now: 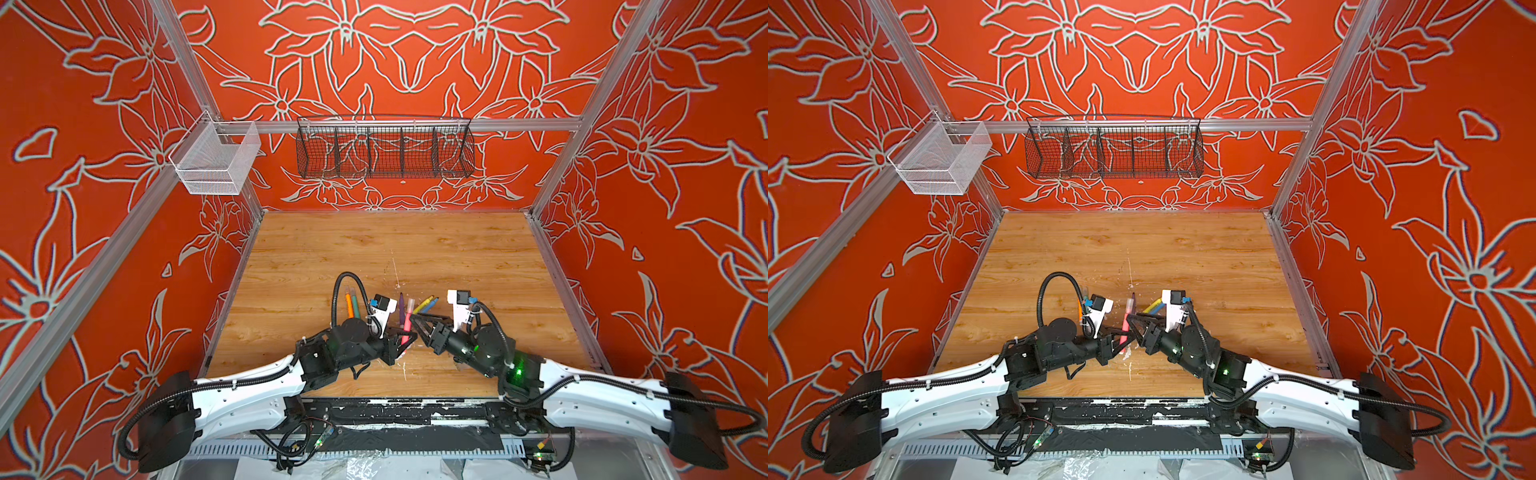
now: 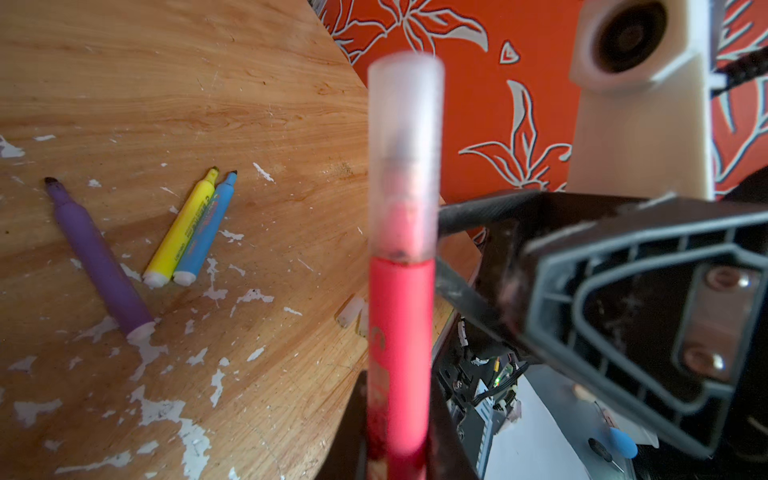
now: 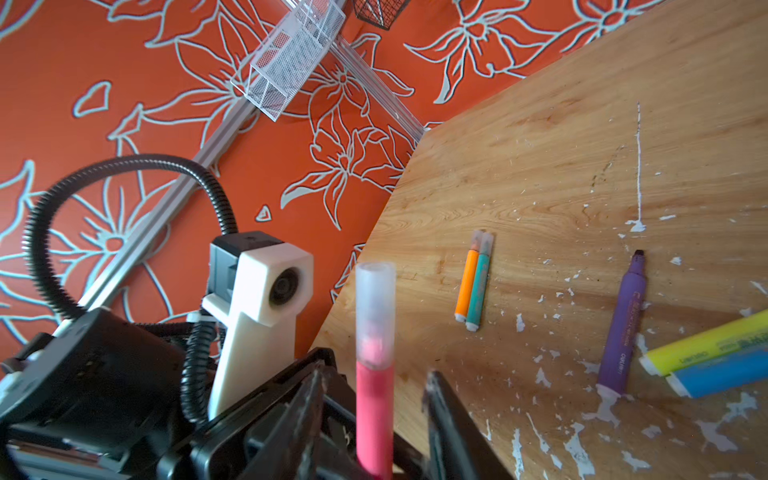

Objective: Insert the pens into the pen caps
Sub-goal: 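Press the cap down onto the pink marker tip with the right gripper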

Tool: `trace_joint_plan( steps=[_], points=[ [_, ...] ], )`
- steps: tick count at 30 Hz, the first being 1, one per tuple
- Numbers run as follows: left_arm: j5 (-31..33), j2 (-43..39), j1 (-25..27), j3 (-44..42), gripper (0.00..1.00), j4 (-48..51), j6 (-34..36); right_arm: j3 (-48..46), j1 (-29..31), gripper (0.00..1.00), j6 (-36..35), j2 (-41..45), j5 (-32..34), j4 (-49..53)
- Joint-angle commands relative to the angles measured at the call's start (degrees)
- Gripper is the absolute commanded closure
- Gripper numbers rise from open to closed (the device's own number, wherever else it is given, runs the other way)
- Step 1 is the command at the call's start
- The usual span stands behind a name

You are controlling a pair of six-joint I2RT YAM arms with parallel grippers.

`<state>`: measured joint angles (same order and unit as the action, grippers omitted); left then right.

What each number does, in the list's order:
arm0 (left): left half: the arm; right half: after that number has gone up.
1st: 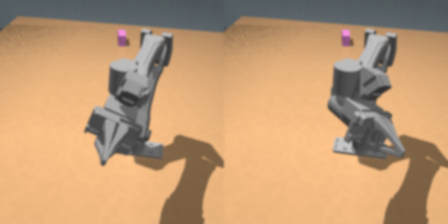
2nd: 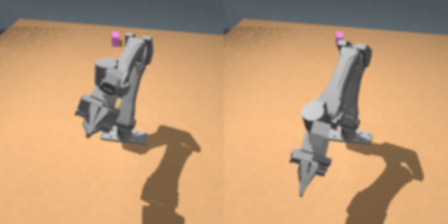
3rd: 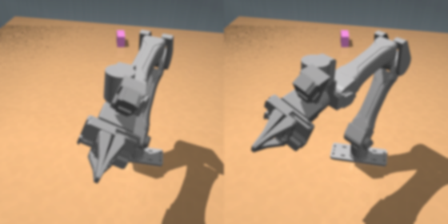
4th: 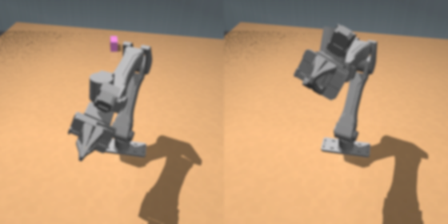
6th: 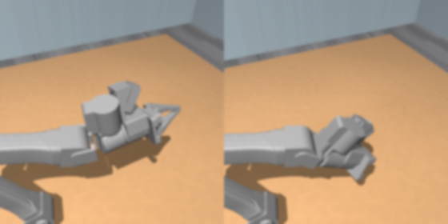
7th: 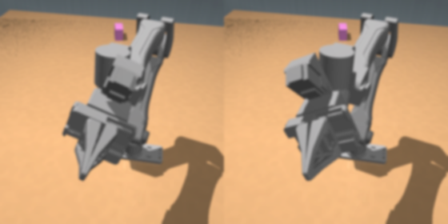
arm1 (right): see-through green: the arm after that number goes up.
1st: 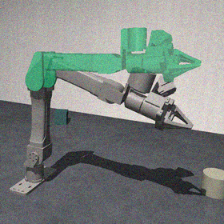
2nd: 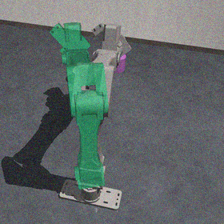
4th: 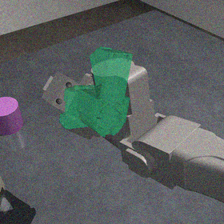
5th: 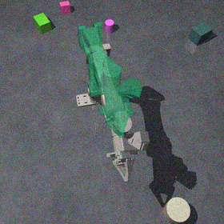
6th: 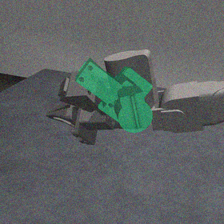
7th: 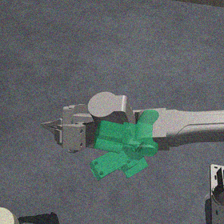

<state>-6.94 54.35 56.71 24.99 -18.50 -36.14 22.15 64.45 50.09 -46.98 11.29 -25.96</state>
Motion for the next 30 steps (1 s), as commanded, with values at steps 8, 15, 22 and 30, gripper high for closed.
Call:
trace_joint_plan(
  steps=[8, 15, 22, 30],
  points=[
    [-4.83, -3.01, 0.99, -0.47, 1.00, 1.34, 9.83, 4.96, 0.15, 0.44, -5.74, 7.33, 1.78, 9.99],
    [-5.43, -2.77, 1.90, -0.47, 1.00, 1.54, 11.52, 10.74, 0.15, 0.52, -7.67, 0.80, 1.16, 11.05],
    [-4.58, -2.36, 2.00, -0.38, 1.00, 1.63, 11.56, 13.46, 0.15, 0.62, -8.47, -2.83, 0.36, 10.93],
    [-4.23, -2.74, 2.00, -0.56, 1.00, 1.54, 11.56, 13.69, 0.15, 0.76, -7.50, -5.55, 0.41, 9.99]
  ],
)
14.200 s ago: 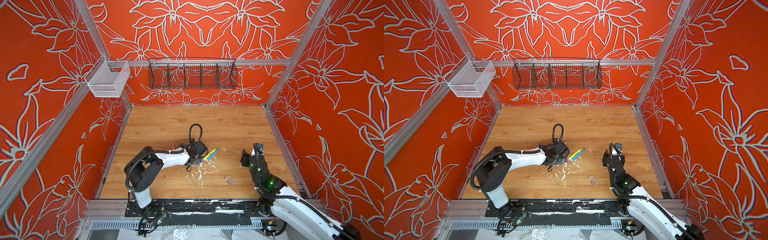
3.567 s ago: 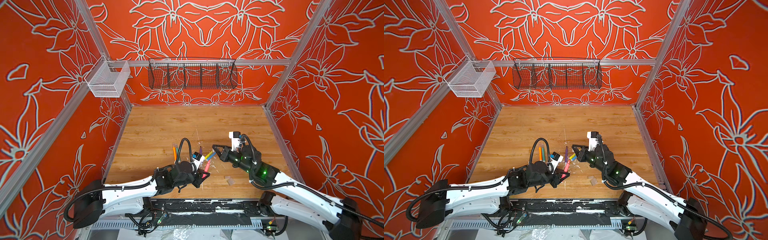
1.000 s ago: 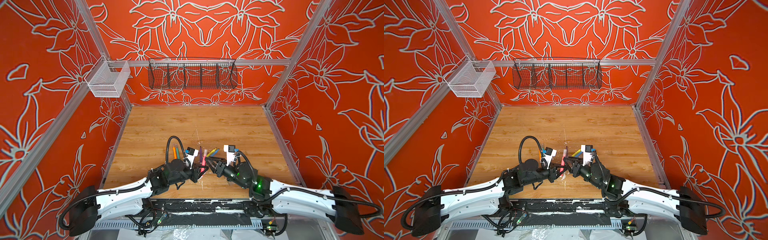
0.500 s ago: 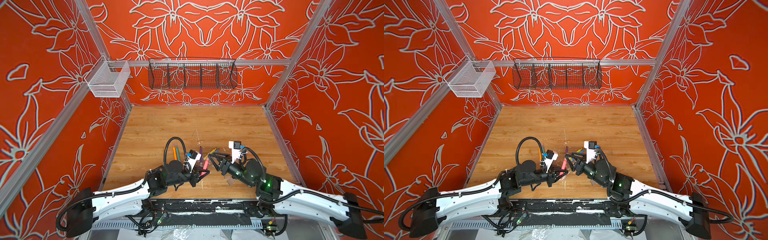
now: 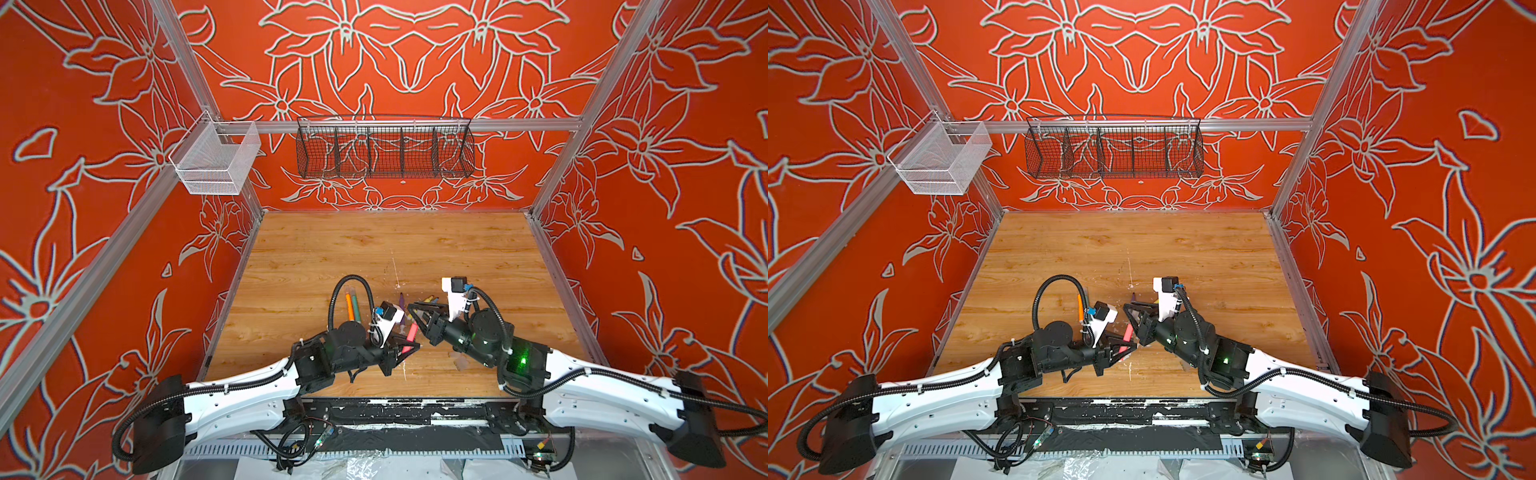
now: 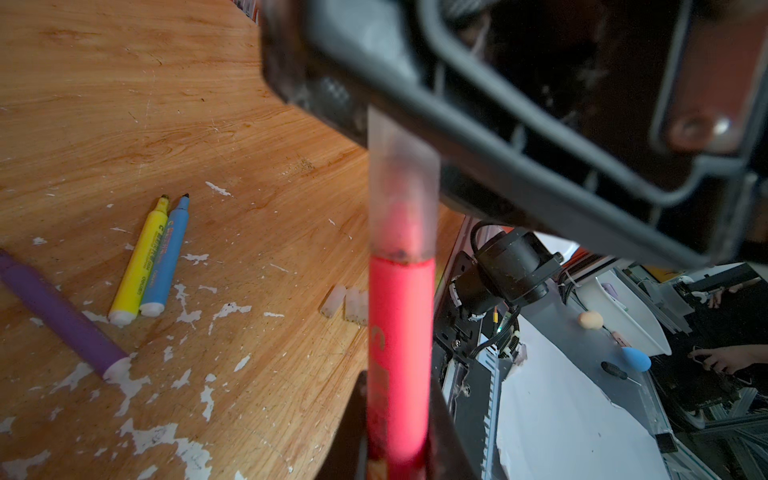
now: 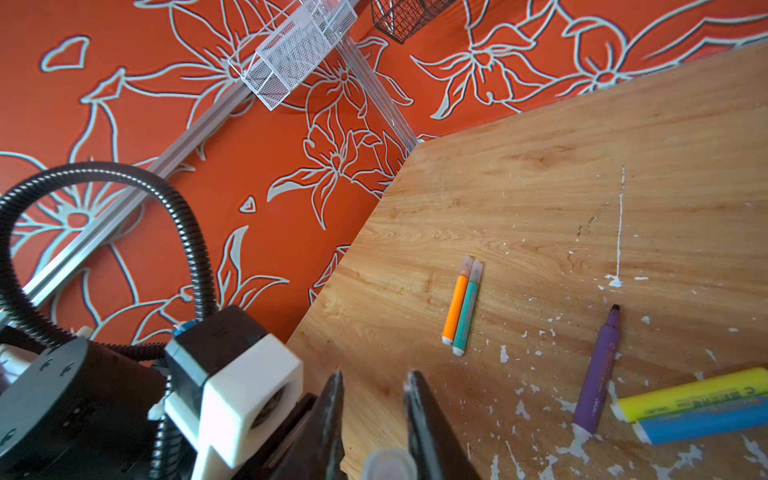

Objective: Insert the pens into the pen caps
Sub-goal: 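Press the cap down onto the pink marker tip with the right gripper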

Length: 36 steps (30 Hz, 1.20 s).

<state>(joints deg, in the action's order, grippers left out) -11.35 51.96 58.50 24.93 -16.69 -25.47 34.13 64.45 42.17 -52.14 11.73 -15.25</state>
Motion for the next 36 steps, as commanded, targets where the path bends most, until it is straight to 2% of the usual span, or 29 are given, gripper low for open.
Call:
trace_joint_plan(
  steps=[1, 5, 7, 12, 23, 30, 36],
  points=[
    [0.27, -0.37, 0.21, -0.49, 1.00, -0.19, 0.93, 1.66, 0.15, 0.79, 0.52, -0.56, -0.12, -0.90],
    [1.25, -0.55, 0.21, -0.32, 1.00, 0.04, 1.31, 1.51, 0.24, 1.00, 0.89, -1.03, -0.56, -1.01],
    [2.53, -0.55, 0.21, 0.39, 1.00, 0.26, 1.78, 1.26, 0.48, 1.00, 1.34, -1.45, -0.82, -0.84],
    [11.40, -0.40, 0.04, 5.00, 1.00, 1.40, 3.77, -1.23, 2.62, 1.00, 1.99, -2.48, 0.62, -1.72],
    [17.41, 0.42, -2.61, 14.71, 1.00, -2.77, 7.50, -5.71, 7.62, 1.00, 3.08, -8.21, 0.45, -8.93],
    [15.10, 0.51, -9.75, 19.31, 1.00, -3.61, 7.40, -7.22, 9.59, 1.00, 3.66, -11.79, -1.17, -11.98],
    [15.81, -0.31, -12.36, 19.26, 1.00, -5.47, 9.10, -9.66, 11.64, 1.00, 4.74, -14.99, -1.80, -15.52]
  ],
)
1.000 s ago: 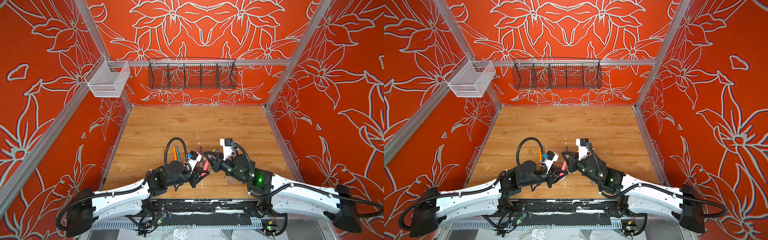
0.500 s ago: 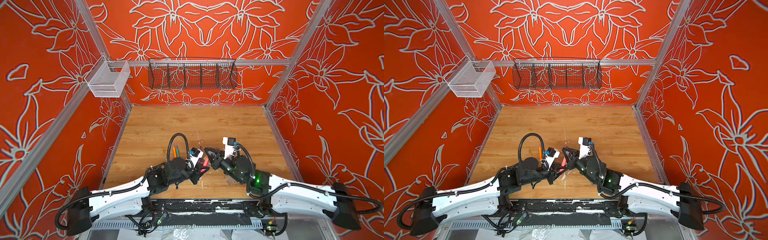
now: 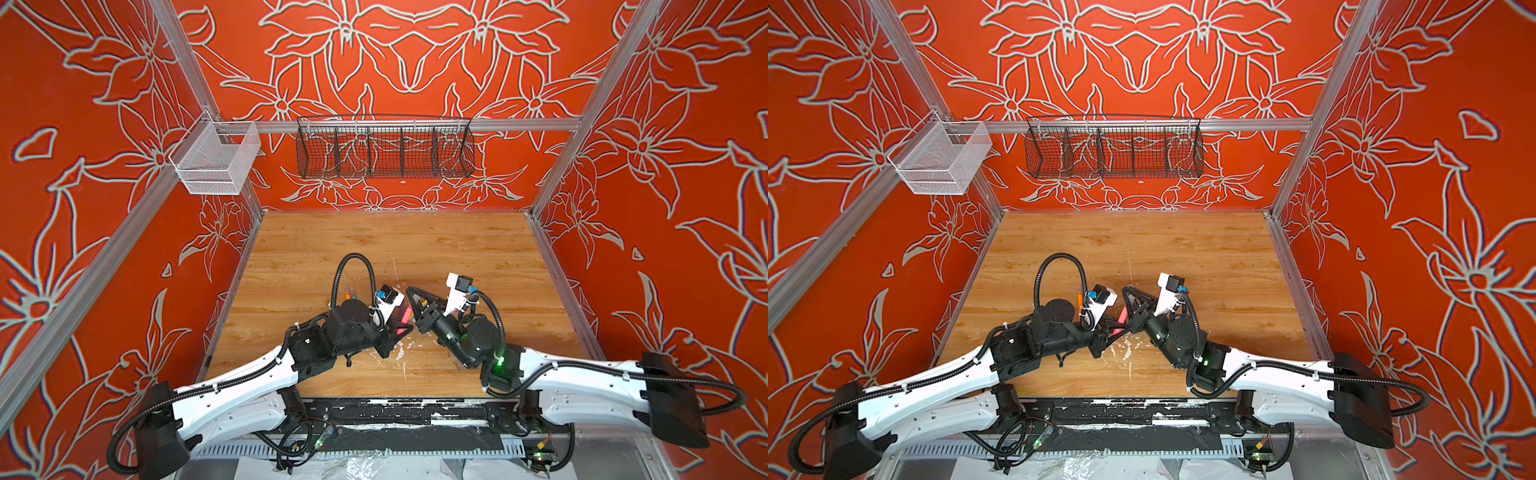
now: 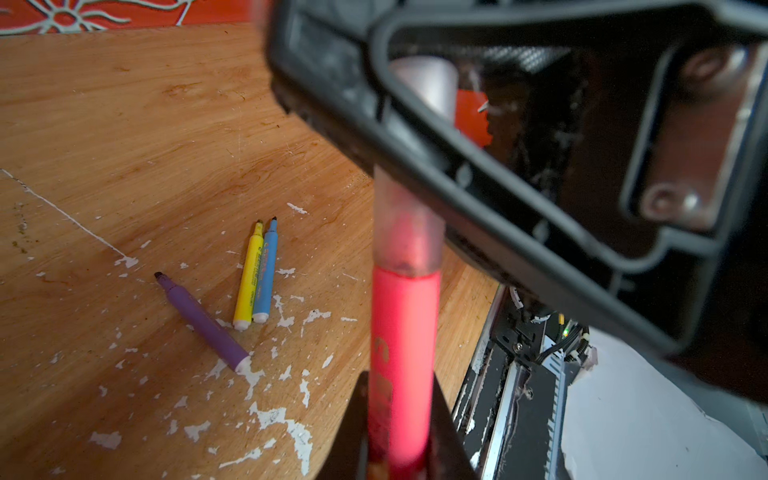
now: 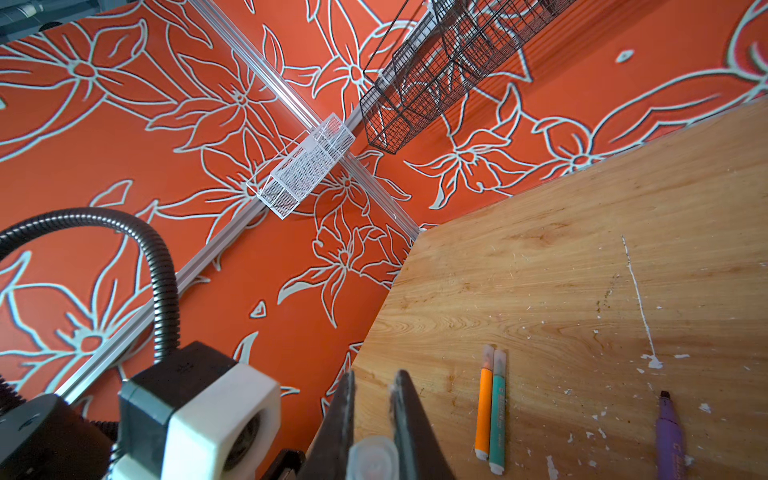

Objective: Insert the pens into the pen caps
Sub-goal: 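Press the cap down onto the pink marker tip with the right gripper, then open the right gripper and withdraw it while the left gripper lowers the capped marker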

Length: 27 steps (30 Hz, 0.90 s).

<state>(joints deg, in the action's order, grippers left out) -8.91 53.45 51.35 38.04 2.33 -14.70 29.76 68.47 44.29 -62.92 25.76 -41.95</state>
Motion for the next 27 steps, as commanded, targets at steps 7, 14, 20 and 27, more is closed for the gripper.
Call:
trace_joint_plan(
  steps=[7, 14, 20, 27],
  points=[
    [11.04, -0.65, -9.99, 4.71, 1.00, -29.87, -2.42, -5.17, 10.37, 1.00, 2.84, -9.52, -19.91, 3.05],
    [7.36, 0.16, -13.61, 4.52, 1.00, -33.07, -2.70, -5.74, 10.68, 1.00, 1.36, -9.55, -19.10, 0.40],
    [6.28, -1.46, -14.52, 3.32, 1.00, -31.07, -1.84, -4.00, 10.55, 1.00, -0.19, -3.26, -13.62, 9.35],
    [2.15, -4.16, -14.35, -1.37, 1.00, -17.71, -2.57, 3.57, 7.25, 0.87, -10.29, 12.00, 1.06, 33.34]
  ],
)
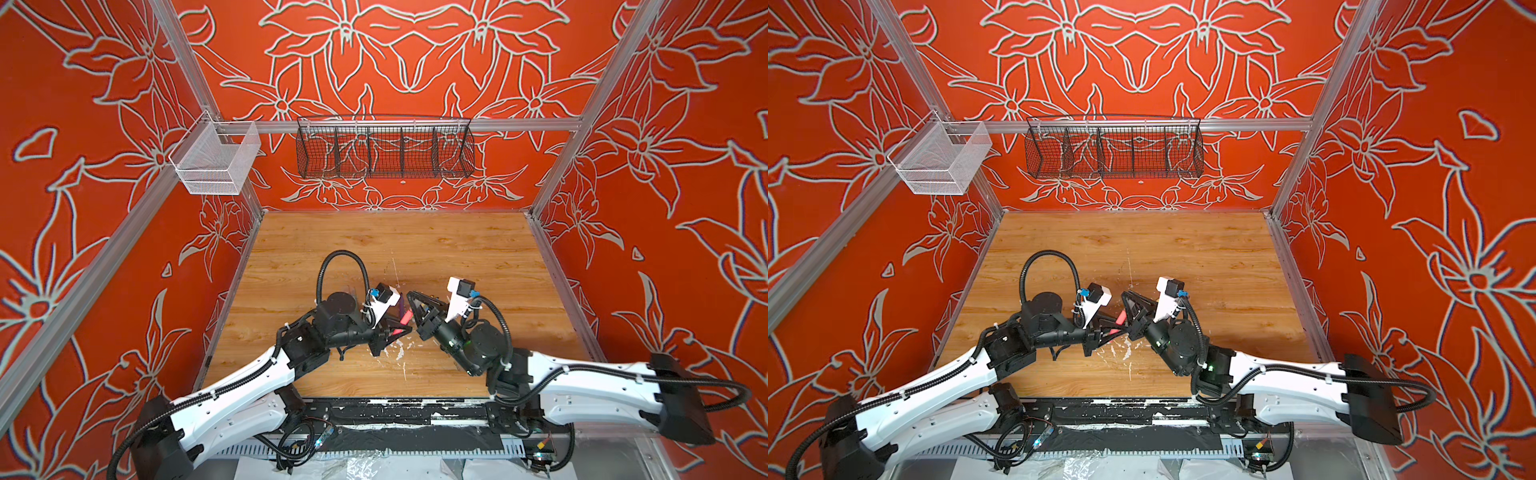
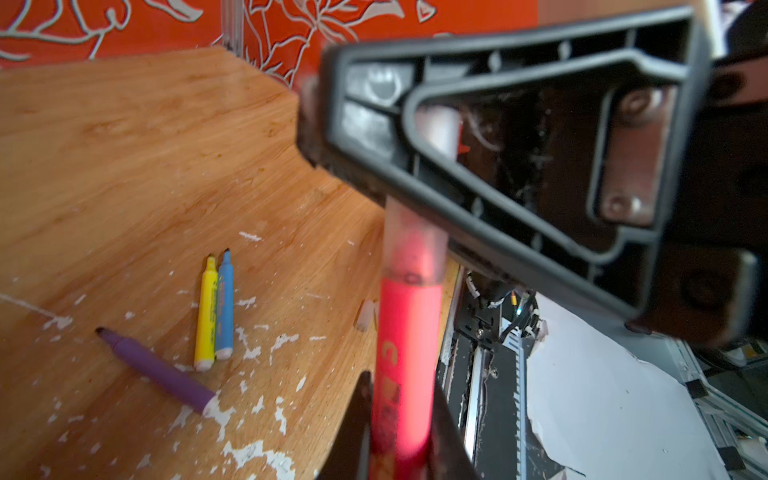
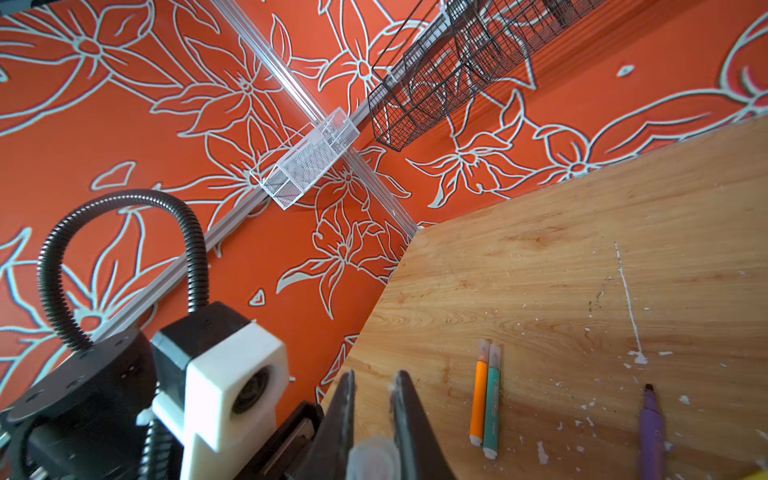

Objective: Insert the pens into the pen caps
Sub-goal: 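Open the right gripper and withdraw it while the left gripper lowers the capped marker, then lower the capped pink marker beside the orange and green markers and release with left gripper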

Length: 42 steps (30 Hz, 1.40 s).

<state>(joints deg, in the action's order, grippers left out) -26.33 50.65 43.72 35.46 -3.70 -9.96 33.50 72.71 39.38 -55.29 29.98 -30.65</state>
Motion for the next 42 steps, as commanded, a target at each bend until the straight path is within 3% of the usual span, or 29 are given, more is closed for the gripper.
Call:
trace_joint_plan(
  steps=[1, 4, 8, 14, 18, 28, 29, 32, 42],
  points=[
    [19.77, -1.21, -6.72, 0.63, 1.00, -8.90, -8.15, 0.86, 1.48, 0.82, -7.21, 6.18, -2.89, 24.03],
    [21.68, -0.68, -6.72, -2.20, 1.00, -4.28, -13.39, 4.40, -4.36, 0.67, -10.06, 10.12, -2.91, 31.40],
    [21.22, 0.98, -6.72, -5.47, 1.00, -0.24, -22.62, 6.09, -11.86, 0.57, -13.90, 13.54, -2.20, 36.44],
    [19.16, 7.67, -6.48, -7.86, 1.00, 0.09, -28.48, 4.35, -20.10, 0.50, -19.95, 16.41, 6.41, 41.85],
    [22.22, 10.08, -5.14, -7.58, 1.00, 0.61, -29.29, -0.30, -25.83, 0.47, -21.54, 19.51, 10.44, 41.52],
    [34.02, 19.75, 2.33, 0.23, 1.00, 10.03, -29.23, -16.19, -44.76, 0.46, -15.71, 16.19, 4.17, 29.70],
    [35.27, 20.89, 3.03, 1.13, 1.00, 11.18, -29.48, -15.56, -45.91, 0.48, -16.25, 16.14, 1.26, 30.27],
    [38.52, 23.83, 4.38, 3.46, 1.00, 14.37, -30.61, -16.82, -46.15, 0.47, -15.50, 16.63, 2.28, 28.92],
    [43.45, 32.50, 4.97, 7.69, 1.00, 19.36, -34.05, -19.08, -46.17, 0.43, -15.17, 21.86, -4.27, 31.16]
  ],
)
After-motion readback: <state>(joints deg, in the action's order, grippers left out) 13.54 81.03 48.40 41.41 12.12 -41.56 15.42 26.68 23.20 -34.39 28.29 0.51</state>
